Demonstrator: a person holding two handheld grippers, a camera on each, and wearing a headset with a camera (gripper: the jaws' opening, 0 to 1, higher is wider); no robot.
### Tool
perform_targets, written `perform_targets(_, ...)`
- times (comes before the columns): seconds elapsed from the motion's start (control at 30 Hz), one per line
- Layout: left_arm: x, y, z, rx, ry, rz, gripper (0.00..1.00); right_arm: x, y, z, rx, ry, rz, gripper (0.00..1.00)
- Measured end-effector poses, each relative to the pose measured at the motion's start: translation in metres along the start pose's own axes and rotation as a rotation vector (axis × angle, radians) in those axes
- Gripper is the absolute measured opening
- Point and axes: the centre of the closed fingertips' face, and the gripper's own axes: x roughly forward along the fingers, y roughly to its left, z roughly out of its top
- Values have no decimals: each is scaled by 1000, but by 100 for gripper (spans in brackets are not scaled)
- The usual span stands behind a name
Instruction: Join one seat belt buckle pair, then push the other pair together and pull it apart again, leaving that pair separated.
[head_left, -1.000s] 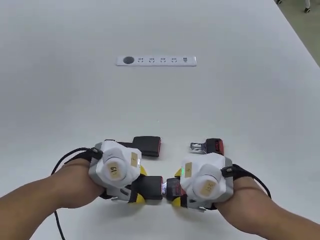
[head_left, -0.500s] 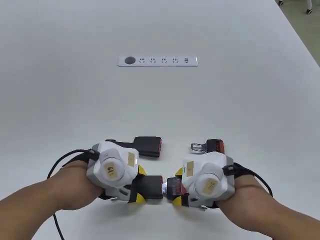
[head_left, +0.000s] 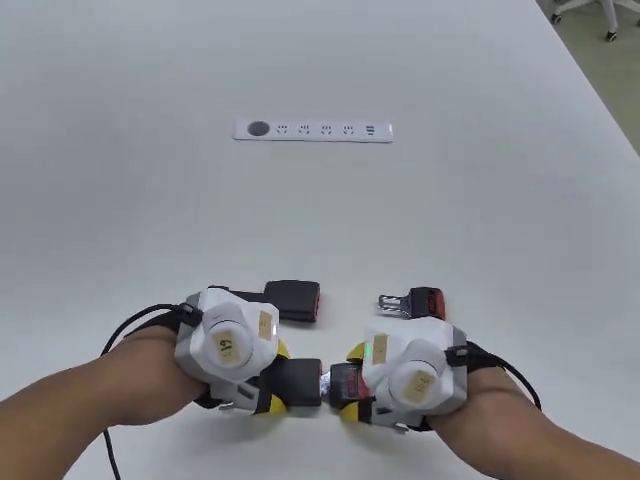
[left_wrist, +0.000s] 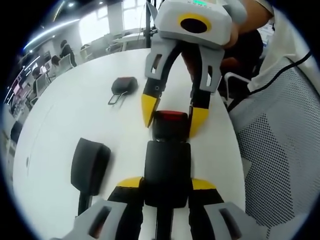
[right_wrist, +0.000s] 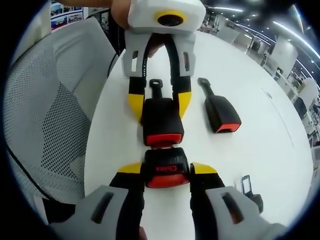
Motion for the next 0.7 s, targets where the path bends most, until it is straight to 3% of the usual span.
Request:
perform_targets(0.17, 0, 3, -1, -21, 3, 24, 39, 2, -1, 4, 20, -16, -2, 36)
perform_targets(0.37, -8, -2, 11, -41, -25, 41, 42, -6, 1, 14, 32, -38, 13, 32)
perform_targets(0.53, -20, 0, 22, -57, -64, 55, 42, -21, -2, 32, 38, -82, 17, 30)
perform_targets(0.7, -33, 19, 34, -54, -100, 100, 42, -33, -18, 39, 27, -99, -7, 30)
